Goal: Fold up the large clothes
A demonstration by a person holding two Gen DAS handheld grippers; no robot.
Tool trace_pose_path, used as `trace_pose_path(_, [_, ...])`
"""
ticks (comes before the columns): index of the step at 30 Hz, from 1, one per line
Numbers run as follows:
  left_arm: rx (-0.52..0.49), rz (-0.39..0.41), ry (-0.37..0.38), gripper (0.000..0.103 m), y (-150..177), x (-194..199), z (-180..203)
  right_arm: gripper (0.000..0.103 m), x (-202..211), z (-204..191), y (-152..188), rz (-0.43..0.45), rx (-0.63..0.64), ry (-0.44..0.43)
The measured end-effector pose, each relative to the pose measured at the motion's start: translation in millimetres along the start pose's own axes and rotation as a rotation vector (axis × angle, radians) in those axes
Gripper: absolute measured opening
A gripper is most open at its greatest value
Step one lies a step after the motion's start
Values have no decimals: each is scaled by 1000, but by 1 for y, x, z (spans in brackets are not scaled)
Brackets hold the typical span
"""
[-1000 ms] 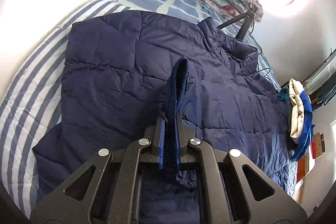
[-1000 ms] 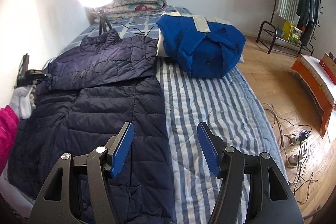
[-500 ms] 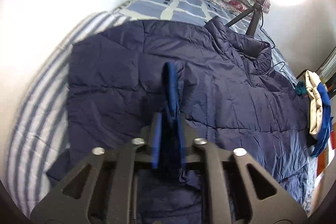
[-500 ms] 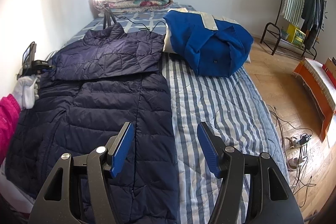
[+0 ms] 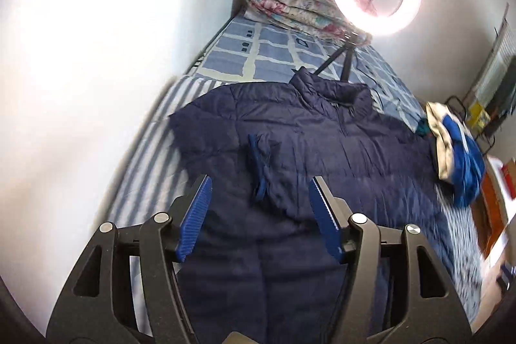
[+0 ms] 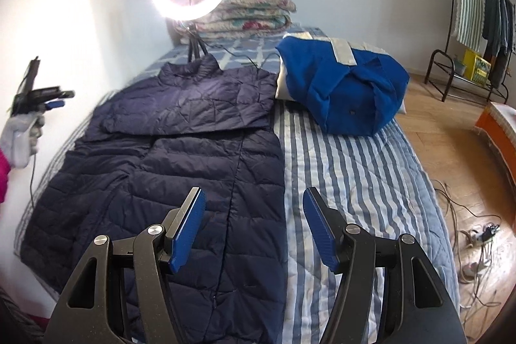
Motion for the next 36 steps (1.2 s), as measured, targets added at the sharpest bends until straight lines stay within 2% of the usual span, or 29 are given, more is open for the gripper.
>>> trace_pose_path(1, [-12,-2,-3,64,7,14,-2,63,-1,1,2,4,4,-6])
trace_pose_path(3, [-23,-5,-3,72,20,32,-4,63,-3,4,4,3,2,-22])
trace_pose_path(4, [-24,-2,-6,80,28,43,-6,63,-6,5,6,-8,0,-37])
trace_pose_path(5, [-30,-3,-5,84,37,54,-8,63,-7,7,8,-17,-3,-43])
trace_pose_path(9, [-29,-30,7,84,77,90,-18,63,-11,13,18,-40,7,-50])
trace_pose_path(12, [-22,-61,19,84,109,109,-26,63,-20,21,31,-93,11,-80])
trace_pose_path(15, [-4,-110,31,84,155,125,-37,63,-34,34,51,-167,-10,-127])
trace_pose_path(19, [44,-215,48,84,212,121,-51,63,-49,51,84,-262,-62,-212])
trace_pose_path(22, [93,-259,55,84,244,112,-62,63,-51,56,100,-302,-89,-263])
trace_pose_path(26, [255,-337,171,84,280,91,-84,63,-50,58,115,-333,-115,-307])
trace_pose_path(30, [369,-388,254,84,297,76,-96,63,-54,56,127,-375,-138,-357])
trace_pose_path(33, [362,-401,256,81,303,71,-93,63,-59,50,133,-405,-159,-415])
trace_pose_path(36, [362,-434,270,74,313,62,-89,63,-64,42,139,-440,-159,-451])
Point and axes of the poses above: each gripper's, at about its wrist camera, not at the fingertips, and x roughly against the way its jaws point, z to its right, y to its underside, the point moved 5 cm from there along -x, roughly the way its jaws point, and after that the axes turned 9 degrees about -z, right-handed, at the moved point
